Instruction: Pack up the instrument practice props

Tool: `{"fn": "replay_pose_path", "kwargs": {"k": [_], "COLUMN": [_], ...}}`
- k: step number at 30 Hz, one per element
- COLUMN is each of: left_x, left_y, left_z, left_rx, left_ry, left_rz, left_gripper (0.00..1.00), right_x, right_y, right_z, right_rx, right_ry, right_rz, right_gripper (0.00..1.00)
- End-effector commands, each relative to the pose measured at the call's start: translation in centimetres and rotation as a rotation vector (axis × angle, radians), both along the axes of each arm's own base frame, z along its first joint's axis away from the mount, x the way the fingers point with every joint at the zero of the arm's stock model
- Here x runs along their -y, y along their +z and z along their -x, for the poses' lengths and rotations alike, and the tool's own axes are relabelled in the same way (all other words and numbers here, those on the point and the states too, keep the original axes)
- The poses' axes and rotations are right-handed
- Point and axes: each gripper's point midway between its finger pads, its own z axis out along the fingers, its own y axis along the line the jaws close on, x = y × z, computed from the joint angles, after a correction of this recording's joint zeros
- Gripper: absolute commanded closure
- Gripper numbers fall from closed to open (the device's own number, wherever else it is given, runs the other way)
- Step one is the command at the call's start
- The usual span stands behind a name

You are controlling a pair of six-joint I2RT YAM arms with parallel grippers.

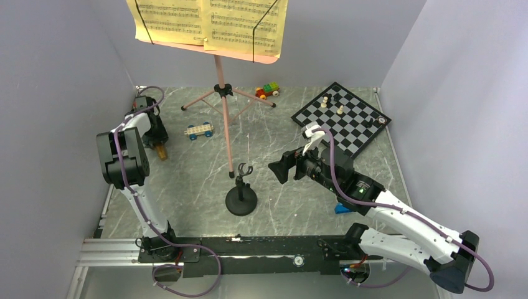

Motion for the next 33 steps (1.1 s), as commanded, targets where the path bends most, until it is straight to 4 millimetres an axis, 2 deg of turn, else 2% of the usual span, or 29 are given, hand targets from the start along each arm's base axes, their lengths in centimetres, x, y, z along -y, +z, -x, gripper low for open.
{"fn": "replay_pose_path", "kwargs": {"k": [1,3,5,7,9,11,13,14,15,16,19,21,22,23,25,26,28,33], "left_x": [0.5,0.7,1.0,1.9,3.5,6.1,9.8,11.8,15.2,17.6,23.8,26.4,27.2,27.9,28.7,28.3,28.2,28.8], "left_y": [3.8,5.3,7.6,10.8,15.3,18.8,21.8,23.4,24.1,24.8,24.8,24.1,22.8,22.5,22.2,22.8,22.5,19.3], "left_z": [-0.8,-0.8,-0.8,-1.1,-0.6,0.0,0.9,1.5,2.3,3.4,7.2,10.0,11.5,13.0,15.7,16.9,18.7,21.8], "left_rx": [0.086,0.129,0.194,0.299,0.440,0.563,0.689,0.772,0.828,0.885,0.972,1.000,0.999,1.021,1.077,1.129,1.171,1.157], "left_ry": [0.004,0.018,0.035,0.041,0.026,-0.016,-0.104,-0.162,-0.253,-0.320,-0.522,-0.622,-0.661,-0.701,-0.767,-0.769,-0.797,-0.845], "left_rz": [0.029,0.038,0.047,0.078,0.112,0.146,0.167,0.173,0.198,0.216,0.289,0.319,0.324,0.331,0.356,0.353,0.355,0.410], "left_gripper": [0.39,0.37,0.35,0.32,0.24,0.22,0.21,0.21,0.21,0.21,0.21,0.22,0.22,0.23,0.23,0.23,0.25,0.37], "right_x": [0.4,0.3,0.3,0.5,0.5,0.3,0.1,-0.1,-0.3,-0.5,-0.6,-0.5,-0.4,-0.3,-0.1,0.0,0.0,-0.6], "right_y": [2.5,2.4,2.5,2.5,2.4,2.2,1.9,1.7,1.4,1.1,0.1,-0.5,-0.7,-0.9,-1.5,-1.8,-2.7,-4.1], "right_z": [-0.4,-0.2,0.0,0.1,0.1,0.0,0.0,-0.1,-0.1,0.0,-0.2,-0.2,-0.2,-0.3,-0.3,-0.3,-0.3,-0.4], "right_rx": [0.051,0.040,0.037,0.039,0.037,0.033,0.030,0.026,0.019,0.014,-0.006,-0.016,-0.019,-0.021,-0.026,-0.031,-0.046,-0.077], "right_ry": [-0.023,-0.013,-0.009,-0.012,-0.013,-0.012,-0.007,-0.002,0.006,0.012,0.010,0.001,-0.003,-0.006,-0.013,-0.018,-0.019,-0.009], "right_rz": [-0.030,-0.039,-0.050,-0.056,-0.057,-0.054,-0.054,-0.053,-0.049,-0.046,-0.027,-0.017,-0.014,-0.010,0.000,0.004,0.014,0.021], "right_gripper": [0.01,0.00,0.00,0.00,0.00,0.00,0.00,0.00,0.00,0.00,0.00,0.00,0.00,0.00,0.00,0.00,0.00,0.00]}}
